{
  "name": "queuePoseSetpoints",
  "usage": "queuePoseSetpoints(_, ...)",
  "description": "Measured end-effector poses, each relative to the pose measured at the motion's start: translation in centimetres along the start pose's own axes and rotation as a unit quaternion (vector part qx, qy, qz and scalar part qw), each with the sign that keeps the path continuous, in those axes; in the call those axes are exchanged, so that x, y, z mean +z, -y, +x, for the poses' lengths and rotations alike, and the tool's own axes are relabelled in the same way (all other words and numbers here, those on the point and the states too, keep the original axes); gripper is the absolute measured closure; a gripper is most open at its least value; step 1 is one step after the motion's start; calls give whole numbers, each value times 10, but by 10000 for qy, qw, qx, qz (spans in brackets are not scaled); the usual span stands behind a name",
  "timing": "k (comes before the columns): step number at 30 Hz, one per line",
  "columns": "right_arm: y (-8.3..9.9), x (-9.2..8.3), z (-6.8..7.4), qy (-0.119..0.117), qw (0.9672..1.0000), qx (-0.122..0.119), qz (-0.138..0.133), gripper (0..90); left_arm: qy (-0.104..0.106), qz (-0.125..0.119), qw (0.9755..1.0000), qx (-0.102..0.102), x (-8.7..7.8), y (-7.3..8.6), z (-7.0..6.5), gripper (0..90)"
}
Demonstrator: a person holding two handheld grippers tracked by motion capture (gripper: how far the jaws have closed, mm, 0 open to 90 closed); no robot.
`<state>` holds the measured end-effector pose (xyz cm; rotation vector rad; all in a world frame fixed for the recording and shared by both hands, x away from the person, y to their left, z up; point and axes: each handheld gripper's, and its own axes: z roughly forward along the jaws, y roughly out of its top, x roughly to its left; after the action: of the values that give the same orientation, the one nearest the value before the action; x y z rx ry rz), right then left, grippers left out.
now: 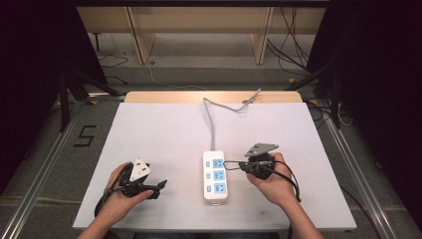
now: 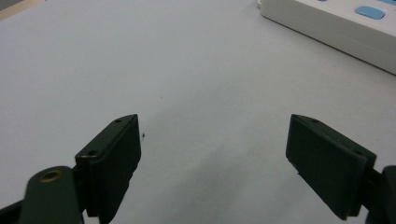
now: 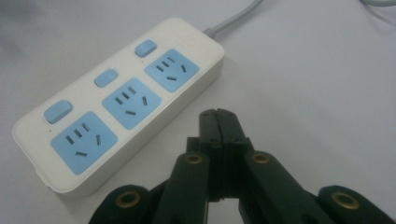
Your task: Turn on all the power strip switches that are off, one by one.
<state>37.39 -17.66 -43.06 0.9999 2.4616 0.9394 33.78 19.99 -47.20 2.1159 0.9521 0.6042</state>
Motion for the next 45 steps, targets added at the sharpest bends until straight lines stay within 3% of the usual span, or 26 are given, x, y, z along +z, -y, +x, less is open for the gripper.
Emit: queuePoseSetpoints(45, -44, 35, 16, -185, 9986, -271, 420, 900, -1, 21, 10000, 43, 0, -1, -1, 179)
